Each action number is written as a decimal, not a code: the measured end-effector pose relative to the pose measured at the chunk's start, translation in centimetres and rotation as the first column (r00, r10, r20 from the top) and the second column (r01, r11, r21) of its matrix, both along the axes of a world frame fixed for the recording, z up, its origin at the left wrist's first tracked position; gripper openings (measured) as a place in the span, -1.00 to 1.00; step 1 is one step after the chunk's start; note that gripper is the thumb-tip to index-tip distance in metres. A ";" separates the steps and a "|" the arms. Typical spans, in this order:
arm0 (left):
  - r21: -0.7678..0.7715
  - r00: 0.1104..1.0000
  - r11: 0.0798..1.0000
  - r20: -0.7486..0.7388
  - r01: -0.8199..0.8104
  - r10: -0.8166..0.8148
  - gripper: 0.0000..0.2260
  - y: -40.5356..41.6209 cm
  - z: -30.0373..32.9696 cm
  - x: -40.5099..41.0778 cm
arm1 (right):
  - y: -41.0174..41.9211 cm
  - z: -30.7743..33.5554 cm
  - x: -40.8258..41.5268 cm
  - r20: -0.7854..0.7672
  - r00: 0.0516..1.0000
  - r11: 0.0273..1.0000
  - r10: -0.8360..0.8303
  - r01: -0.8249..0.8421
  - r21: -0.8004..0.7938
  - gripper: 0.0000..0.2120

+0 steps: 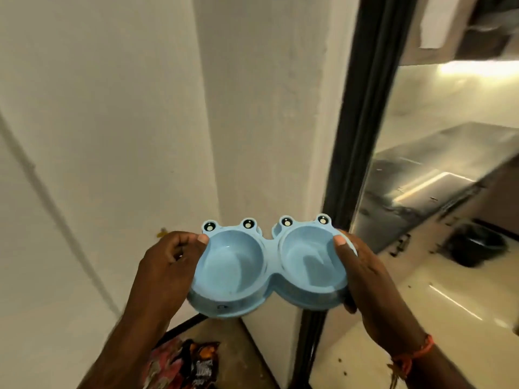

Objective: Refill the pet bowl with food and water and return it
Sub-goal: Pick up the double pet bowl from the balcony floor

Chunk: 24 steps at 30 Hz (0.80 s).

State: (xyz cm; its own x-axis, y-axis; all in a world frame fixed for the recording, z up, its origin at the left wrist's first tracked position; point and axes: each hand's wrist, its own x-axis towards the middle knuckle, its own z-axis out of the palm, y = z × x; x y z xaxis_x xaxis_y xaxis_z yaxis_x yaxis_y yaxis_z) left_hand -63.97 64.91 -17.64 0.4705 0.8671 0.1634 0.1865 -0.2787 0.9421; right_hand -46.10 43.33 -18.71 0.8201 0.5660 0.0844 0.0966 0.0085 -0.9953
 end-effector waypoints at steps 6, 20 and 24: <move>0.012 0.958 0.958 0.005 0.285 -0.286 -0.81 -4.1 -0.5 6.0 | -7.6 -0.9 -0.8 -0.045 0.940 0.941 -0.340 0.339 -0.014 -0.73; 0.048 0.756 0.756 0.011 0.653 -0.654 -0.74 -18.1 -0.8 19.6 | -23.4 -0.5 2.1 -0.048 0.718 0.719 -0.695 0.693 -0.053 -0.75; 0.098 0.738 0.733 -0.020 0.673 -0.675 -0.95 -21.6 -1.7 24.0 | -27.0 -0.9 4.4 -0.043 0.682 0.684 -0.730 0.727 -0.065 -0.75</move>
